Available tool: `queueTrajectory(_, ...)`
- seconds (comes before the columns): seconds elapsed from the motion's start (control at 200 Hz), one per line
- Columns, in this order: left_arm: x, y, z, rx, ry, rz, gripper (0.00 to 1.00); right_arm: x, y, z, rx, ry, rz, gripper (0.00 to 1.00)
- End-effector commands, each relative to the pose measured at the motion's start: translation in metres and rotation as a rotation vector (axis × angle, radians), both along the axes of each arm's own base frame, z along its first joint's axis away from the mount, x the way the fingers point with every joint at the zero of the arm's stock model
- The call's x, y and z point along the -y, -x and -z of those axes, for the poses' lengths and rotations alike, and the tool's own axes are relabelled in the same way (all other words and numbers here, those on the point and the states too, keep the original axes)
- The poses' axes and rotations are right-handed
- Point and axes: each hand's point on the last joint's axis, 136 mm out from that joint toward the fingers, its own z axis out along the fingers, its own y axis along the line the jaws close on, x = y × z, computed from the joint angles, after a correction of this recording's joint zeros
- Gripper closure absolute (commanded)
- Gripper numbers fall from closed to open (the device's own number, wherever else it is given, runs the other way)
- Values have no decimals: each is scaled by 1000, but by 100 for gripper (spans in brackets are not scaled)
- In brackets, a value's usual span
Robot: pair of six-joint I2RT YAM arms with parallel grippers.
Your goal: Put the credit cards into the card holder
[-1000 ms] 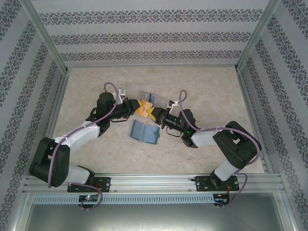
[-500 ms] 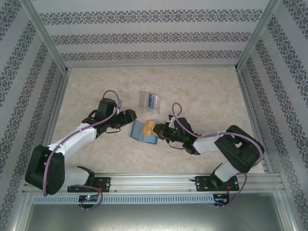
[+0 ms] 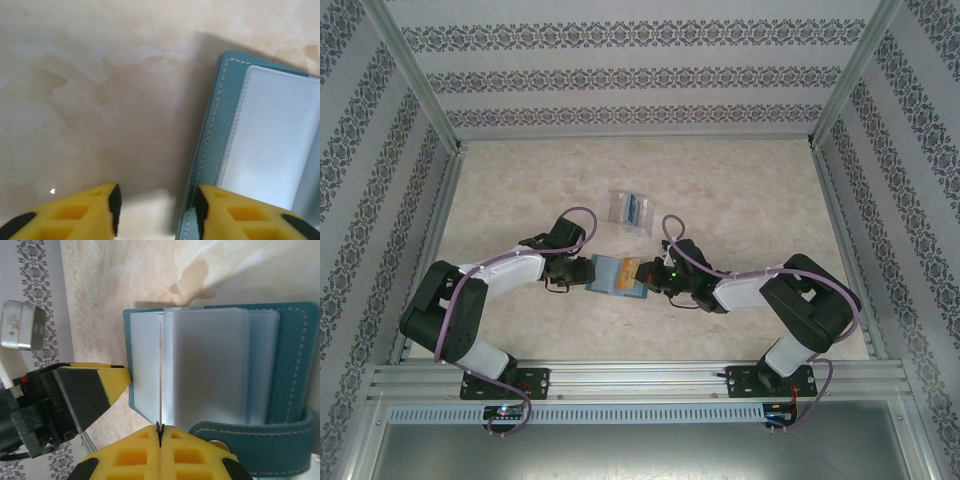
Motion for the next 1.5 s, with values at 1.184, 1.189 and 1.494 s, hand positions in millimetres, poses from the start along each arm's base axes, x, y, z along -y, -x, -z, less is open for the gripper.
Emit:
queueTrajectory(1.184,3,2,18,-60,-31,33,80,-3,-17,27,-32,60,-77,100)
queueTrajectory(1.189,3,2,18,-61,-32,33,79,-3,-17,27,-31,61,-78,100)
queueTrajectory(1.494,8,0,19,-62,-8,29,80,-24,-7,35,-61,41,-134,100)
